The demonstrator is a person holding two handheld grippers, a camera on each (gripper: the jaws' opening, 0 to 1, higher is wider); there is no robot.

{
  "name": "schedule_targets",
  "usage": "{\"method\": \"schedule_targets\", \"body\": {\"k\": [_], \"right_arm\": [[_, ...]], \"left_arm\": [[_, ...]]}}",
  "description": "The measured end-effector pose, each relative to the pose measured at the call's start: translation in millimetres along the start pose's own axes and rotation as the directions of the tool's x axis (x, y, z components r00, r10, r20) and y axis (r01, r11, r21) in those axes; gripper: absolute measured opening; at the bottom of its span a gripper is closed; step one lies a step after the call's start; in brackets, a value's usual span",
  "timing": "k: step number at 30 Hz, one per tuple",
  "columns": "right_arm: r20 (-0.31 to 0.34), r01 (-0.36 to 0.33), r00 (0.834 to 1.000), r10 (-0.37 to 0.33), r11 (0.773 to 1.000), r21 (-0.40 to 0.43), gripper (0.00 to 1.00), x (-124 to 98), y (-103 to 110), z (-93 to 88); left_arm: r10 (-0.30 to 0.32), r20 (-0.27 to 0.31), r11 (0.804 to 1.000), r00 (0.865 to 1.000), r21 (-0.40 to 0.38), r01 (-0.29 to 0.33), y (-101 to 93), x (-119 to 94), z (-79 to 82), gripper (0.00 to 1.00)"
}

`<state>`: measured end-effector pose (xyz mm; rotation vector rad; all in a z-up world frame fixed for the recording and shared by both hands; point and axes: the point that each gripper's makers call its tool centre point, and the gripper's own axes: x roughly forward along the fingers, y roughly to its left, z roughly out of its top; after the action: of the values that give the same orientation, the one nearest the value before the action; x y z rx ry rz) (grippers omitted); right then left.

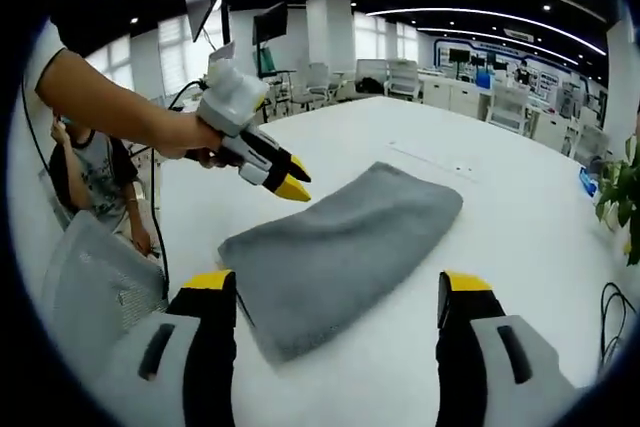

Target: Fold the towel on the table until its edges align and the towel forms a compact rectangular stack.

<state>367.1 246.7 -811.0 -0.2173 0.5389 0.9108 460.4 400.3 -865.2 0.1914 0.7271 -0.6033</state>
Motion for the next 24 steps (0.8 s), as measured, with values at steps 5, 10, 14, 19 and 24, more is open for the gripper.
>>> {"method": "schedule_targets", "body": {"k": [5,10,14,19,24], "right_arm": [[-0.003,-0.025,1.0,0.025,1.0,0.0,0.75,4.7,9.6,-6.5],[-0.029,-0.058,0.998,0.058,0.998,-0.016,0.7,15.1,20.5,-20.6],[-0.05,-0.073,0.996,0.072,0.997,-0.018,0.64,23.1,22.1,-30.7],[-0.092,-0.084,0.992,0.081,0.996,-0.033,0.54,30.5,19.6,-41.6],[-0.11,-0.084,0.991,0.08,0.996,-0.031,0.5,40.4,9.2,-43.5]], "left_arm": [[-0.012,-0.021,0.999,1.0,-0.036,0.011,1.4,12.4,-8.0,0.22],[-0.016,-0.031,0.997,0.999,-0.071,0.014,3.6,21.3,-14.6,0.19],[-0.022,-0.045,0.997,0.999,-0.076,0.018,2.9,26.5,-18.2,0.16],[-0.006,-0.072,0.999,0.997,-0.054,0.002,8.3,31.8,-23.2,0.09],[-0.005,-0.076,0.996,0.997,-0.091,-0.001,14.1,32.9,-28.1,0.01]]}}
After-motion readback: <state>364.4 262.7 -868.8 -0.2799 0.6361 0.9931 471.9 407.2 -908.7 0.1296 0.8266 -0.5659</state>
